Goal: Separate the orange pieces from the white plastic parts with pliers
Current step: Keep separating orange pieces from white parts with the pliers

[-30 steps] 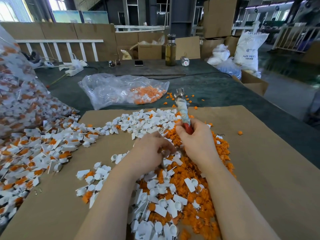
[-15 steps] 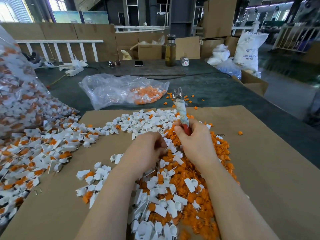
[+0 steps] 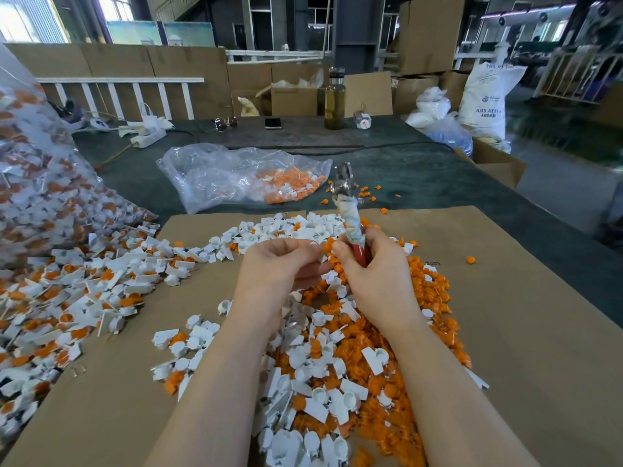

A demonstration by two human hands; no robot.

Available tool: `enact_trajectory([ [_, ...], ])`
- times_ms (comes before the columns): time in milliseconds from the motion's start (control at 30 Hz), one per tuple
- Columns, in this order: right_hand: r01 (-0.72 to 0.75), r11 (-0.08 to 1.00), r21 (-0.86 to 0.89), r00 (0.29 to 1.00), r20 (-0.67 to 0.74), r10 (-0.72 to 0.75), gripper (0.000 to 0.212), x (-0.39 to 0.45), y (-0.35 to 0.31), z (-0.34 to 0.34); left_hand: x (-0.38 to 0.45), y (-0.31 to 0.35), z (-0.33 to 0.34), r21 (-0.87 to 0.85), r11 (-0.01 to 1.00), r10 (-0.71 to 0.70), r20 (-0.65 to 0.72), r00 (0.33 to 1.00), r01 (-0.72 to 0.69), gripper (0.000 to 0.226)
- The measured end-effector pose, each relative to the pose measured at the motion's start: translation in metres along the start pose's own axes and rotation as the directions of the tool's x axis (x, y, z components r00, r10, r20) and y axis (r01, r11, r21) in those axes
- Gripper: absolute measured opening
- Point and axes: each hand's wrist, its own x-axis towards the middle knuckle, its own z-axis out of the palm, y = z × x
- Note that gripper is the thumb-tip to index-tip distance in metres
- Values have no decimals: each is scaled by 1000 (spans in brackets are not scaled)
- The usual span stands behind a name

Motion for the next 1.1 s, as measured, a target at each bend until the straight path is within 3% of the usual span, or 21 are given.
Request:
enact_trajectory([
  [367,70,996,48,992,-104,-65,9,-2,-1,3,-3,4,0,-111,992,-60,51,997,65,2],
  [733,68,996,51,991,-116,-62,10,-3,-3,3,-4,4,0,-136,987,-71,81,994,82,7],
  [933,82,997,-13,988,-128,-83,12,-3,-2,3,-5,3,1,-161,987,-22,63,998,32,3],
  [1100,105,992,-67,983,-144,-114,13,-3,-1,3,-6,3,4,-48,995,84,25,996,-83,5],
])
